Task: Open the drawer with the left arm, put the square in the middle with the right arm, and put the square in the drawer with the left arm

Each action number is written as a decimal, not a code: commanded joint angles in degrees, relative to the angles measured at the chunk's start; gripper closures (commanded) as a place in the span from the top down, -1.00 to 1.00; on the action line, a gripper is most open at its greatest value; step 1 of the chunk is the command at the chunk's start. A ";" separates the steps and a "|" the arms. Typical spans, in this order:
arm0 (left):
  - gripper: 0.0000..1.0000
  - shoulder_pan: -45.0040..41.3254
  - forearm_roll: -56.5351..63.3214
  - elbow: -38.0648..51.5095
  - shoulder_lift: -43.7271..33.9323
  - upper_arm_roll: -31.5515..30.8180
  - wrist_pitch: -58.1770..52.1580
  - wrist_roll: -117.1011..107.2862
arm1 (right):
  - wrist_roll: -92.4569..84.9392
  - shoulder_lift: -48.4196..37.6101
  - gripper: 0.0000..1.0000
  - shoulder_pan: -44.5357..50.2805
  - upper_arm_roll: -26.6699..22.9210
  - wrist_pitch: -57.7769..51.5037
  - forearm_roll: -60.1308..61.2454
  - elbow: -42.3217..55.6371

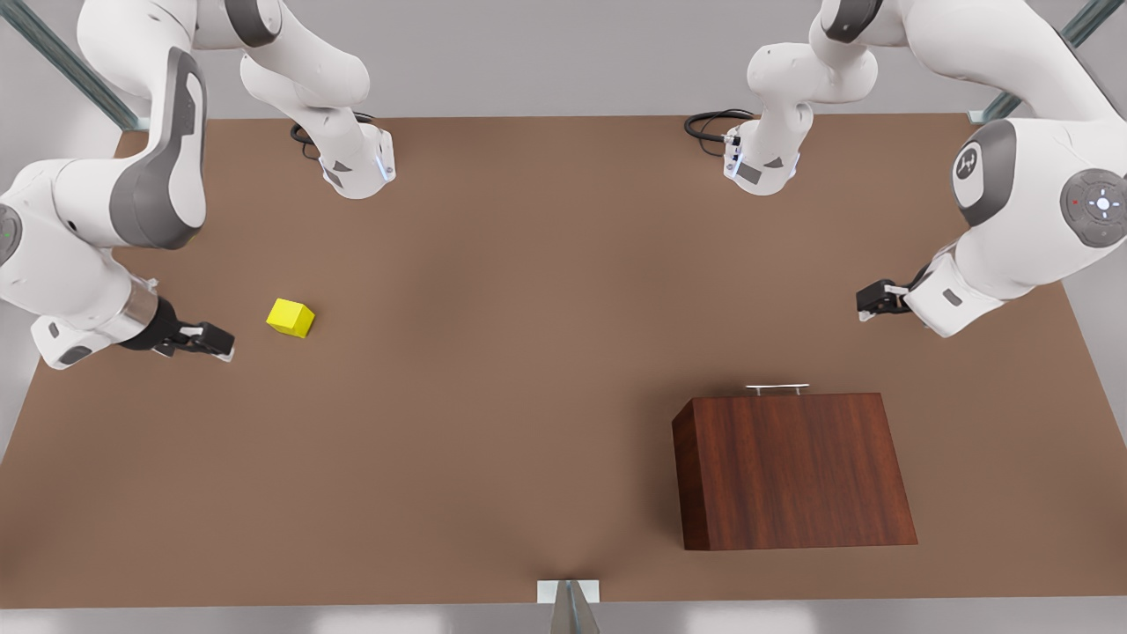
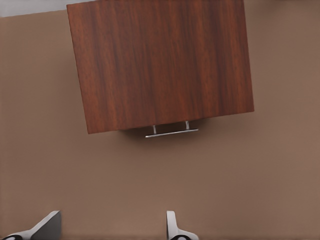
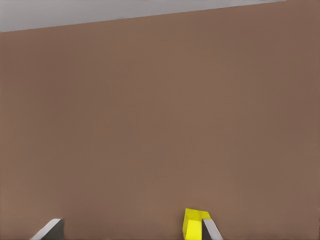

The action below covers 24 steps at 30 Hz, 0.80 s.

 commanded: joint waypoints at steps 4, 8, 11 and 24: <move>1.00 -0.17 -1.27 -14.60 -7.75 -0.09 14.95 -25.63 | -8.72 0.19 1.00 0.05 -0.07 1.39 -0.16 -2.89; 1.00 -0.17 -8.39 -33.95 -15.93 -0.18 34.65 -56.23 | -8.37 -4.98 1.00 0.93 -0.07 8.24 -0.25 -15.00; 1.00 -0.17 -11.73 -47.22 -19.89 -0.70 47.66 -60.10 | -5.65 -9.74 1.00 0.40 -2.34 17.65 -0.78 -28.11; 1.00 -0.35 -22.89 -56.10 -15.59 -2.90 61.46 -66.34 | -0.20 -8.24 1.00 0.14 -8.86 26.62 3.62 -48.51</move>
